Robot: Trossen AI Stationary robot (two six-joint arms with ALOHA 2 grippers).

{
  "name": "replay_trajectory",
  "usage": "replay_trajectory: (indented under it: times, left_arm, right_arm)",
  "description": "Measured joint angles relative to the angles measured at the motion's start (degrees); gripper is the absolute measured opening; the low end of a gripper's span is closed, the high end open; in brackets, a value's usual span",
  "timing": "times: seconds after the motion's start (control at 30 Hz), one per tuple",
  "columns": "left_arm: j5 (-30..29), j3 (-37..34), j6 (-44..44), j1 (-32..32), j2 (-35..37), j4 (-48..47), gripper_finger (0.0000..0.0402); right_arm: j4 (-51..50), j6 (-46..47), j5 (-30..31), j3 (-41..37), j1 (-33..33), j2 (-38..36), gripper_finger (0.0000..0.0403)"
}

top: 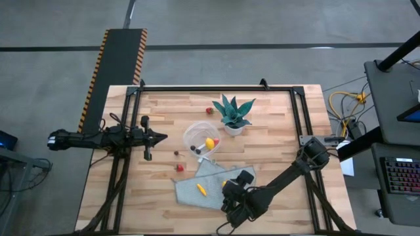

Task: Pick and placing Produce into tupperware
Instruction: Put the yellow lemon into the container

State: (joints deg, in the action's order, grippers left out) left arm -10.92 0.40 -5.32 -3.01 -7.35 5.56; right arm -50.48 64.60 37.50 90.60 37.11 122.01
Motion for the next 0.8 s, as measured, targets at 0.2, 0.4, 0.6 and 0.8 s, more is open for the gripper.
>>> replay_trajectory:
  times: [0.2, 0.4, 0.6, 0.8]
  left_arm:
    - [0.0, 0.0, 0.0, 0.0, 0.0, 0.0, 0.0]
    - [0.0, 0.0, 0.0, 0.0, 0.0, 0.0, 0.0]
    - [0.0, 0.0, 0.0, 0.0, -0.1, 0.0, 0.0]
    - [0.0, 0.0, 0.0, 0.0, -0.1, 0.0, 0.0]
  right_arm:
    - [2.0, 0.5, -2.3, -3.5, -1.0, 0.0, 0.0288]
    - [7.8, 1.0, -3.2, -7.5, -1.6, 0.1, 0.0288]
    - [9.3, 1.2, -3.2, -8.6, -1.7, 0.1, 0.0287]
    - [9.4, 1.0, -3.1, -8.6, -1.7, 0.1, 0.0271]
